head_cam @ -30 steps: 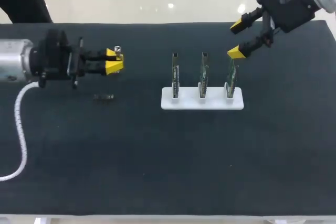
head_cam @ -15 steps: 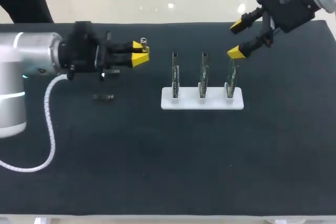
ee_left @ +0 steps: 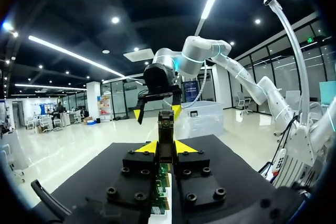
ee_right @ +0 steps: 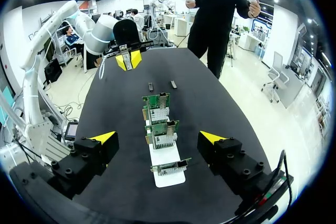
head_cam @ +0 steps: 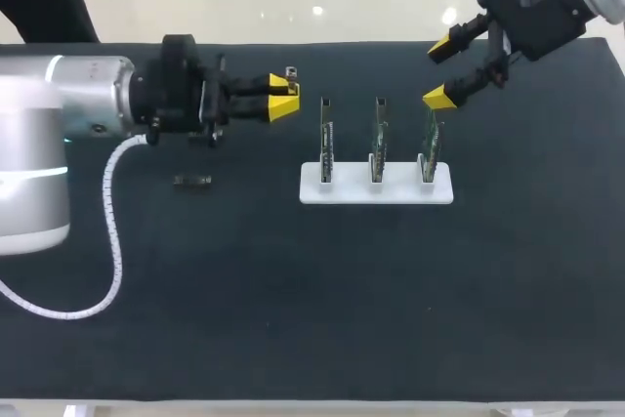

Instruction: Pick up the optical module with the left hand, and insert it into the network port with the right hand.

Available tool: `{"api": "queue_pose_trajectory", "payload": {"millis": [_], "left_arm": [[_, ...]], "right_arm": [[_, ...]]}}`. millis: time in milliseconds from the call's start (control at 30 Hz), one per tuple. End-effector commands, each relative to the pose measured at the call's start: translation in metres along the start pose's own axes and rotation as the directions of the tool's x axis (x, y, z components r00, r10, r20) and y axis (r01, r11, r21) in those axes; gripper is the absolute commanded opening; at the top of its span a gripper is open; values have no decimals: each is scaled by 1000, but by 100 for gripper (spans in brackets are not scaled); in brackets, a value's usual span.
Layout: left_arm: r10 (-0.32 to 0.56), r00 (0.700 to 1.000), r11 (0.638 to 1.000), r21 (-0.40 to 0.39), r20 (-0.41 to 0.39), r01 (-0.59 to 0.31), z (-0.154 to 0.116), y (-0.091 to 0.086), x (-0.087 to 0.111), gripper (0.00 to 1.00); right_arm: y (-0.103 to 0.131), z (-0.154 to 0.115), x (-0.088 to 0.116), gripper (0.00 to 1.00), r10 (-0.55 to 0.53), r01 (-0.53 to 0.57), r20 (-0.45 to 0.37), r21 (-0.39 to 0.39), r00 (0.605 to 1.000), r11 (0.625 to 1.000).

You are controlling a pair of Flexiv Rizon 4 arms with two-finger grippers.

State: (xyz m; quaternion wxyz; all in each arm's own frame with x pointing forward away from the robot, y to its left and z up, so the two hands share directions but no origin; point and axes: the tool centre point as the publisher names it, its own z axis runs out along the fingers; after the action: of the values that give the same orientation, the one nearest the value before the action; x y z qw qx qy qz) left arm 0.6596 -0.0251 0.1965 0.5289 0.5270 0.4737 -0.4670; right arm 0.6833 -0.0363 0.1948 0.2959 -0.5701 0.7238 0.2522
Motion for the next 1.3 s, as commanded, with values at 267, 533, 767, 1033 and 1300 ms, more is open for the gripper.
{"api": "queue_pose_trajectory", "payload": {"millis": [267,533,767,1033,1300], "left_arm": [[7,1000,1000,-10,5,-7,9,4,2,0],[7,1000,1000,-10,5,-7,9,4,2,0],[7,1000,1000,-10,5,-7,9,4,2,0],[7,1000,1000,-10,5,-7,9,4,2,0],[7,1000,1000,-10,5,-7,9,4,2,0]], "right_arm": [[-1,1,0,100,-1,1,2,-2,1000,1000],[-1,1,0,100,-1,1,2,-2,1000,1000],[-3,3,-7,100,-76,76,-14,-32,997,997],[7,23,-45,100,-55,56,15,-64,998,996],[22,39,-96,100,1,-1,-17,-15,1000,1000]]}}
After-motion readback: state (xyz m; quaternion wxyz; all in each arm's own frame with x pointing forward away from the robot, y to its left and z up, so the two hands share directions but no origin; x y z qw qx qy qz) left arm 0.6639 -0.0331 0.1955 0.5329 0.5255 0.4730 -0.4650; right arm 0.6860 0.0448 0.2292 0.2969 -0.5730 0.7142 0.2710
